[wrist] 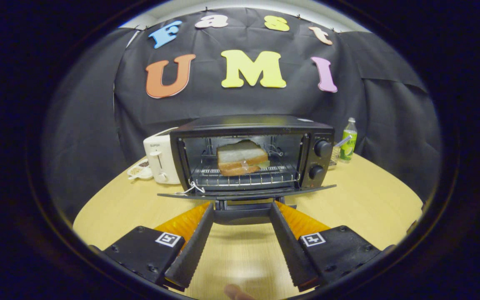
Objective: Open the toaster oven, put the food inside, and close the toaster oven door.
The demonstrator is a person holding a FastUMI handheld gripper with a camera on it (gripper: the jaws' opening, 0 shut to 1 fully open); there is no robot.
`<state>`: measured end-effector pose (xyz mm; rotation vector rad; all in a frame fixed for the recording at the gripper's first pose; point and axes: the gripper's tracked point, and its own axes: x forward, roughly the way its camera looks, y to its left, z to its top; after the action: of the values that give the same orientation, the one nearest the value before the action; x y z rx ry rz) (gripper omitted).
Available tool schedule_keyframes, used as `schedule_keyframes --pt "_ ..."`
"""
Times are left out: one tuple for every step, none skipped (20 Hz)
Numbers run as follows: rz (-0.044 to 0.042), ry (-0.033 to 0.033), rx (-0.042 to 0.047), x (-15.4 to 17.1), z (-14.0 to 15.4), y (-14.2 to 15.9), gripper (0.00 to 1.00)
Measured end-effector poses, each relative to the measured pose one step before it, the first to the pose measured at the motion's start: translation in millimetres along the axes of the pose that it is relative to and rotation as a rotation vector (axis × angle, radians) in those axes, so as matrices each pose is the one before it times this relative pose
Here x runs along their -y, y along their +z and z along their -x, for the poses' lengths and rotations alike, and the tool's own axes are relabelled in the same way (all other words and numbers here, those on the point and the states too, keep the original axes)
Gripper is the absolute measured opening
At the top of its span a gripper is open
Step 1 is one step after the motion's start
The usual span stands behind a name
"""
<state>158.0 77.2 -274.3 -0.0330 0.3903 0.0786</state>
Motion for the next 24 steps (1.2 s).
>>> schedule_keyframes --pt "0.01088 0.00491 0.03088 -0.42 -1.84 7.47 0.9" --pt "0.01033 0.00463 0.02058 -0.5 -2.33 3.12 0.9" --pt "0.00318 0.00007 0.00474 0.15 -1.53 1.35 0.9" --pt "-0.00075 -0.00185 0.0034 0.69 2.03 -1.11 0.9" --pt "0.00084 -0.00114 0.00915 0.37 -1.29 2.04 0.9" --pt "-0.00015 0.00244 0.01441 -0.08 -0.08 3.37 0.9" --pt "-0.00096 0.00499 0.01157 -0.58 -2.46 3.85 0.9" --pt "0.00229 0.00362 0.01205 -0.49 -2.84 2.03 0.9" --pt "0.00386 0.00137 0.00731 -0.05 -1.44 1.64 0.9" --pt "-0.00585 -0.00191 0.01038 0.83 -0.28 1.48 0.9" --pt "-0.00624 -0.00209 0.01363 -0.66 -1.64 3.38 0.9" --pt "0.00199 0.00155 0.01906 -0.39 -3.07 5.52 0.9" --pt "0.00714 0.00731 0.01607 -0.11 -5.26 4.91 0.9" --pt "-0.00205 0.0083 0.01232 -0.27 -4.77 3.9 0.9" --pt "-0.01023 0.01055 0.01526 0.1 -3.77 4.29 0.9" --pt "-0.03406 0.01254 0.00378 -0.84 -1.8 2.03 0.9" --pt "-0.0463 0.02178 0.00179 -3.7 -0.04 1.43 0.9" --pt "-0.02829 0.0202 0.00706 -4.05 3.03 2.71 0.9" --pt "-0.00047 -0.00152 0.01 2.82 1.19 3.85 0.9" --pt "0.0175 -0.02222 -0.00232 9.49 1.85 0.57 0.9" --pt "0.01532 -0.01943 -0.00757 6.58 3.15 0.83 0.89" --pt "0.00244 -0.00071 -0.00587 0.63 4.6 1.17 0.9" --pt "-0.00443 0.00749 -0.0056 -0.92 4.29 1.52 0.9" --pt "0.00107 0.00327 -0.00914 0.67 5.34 0.96 0.9"
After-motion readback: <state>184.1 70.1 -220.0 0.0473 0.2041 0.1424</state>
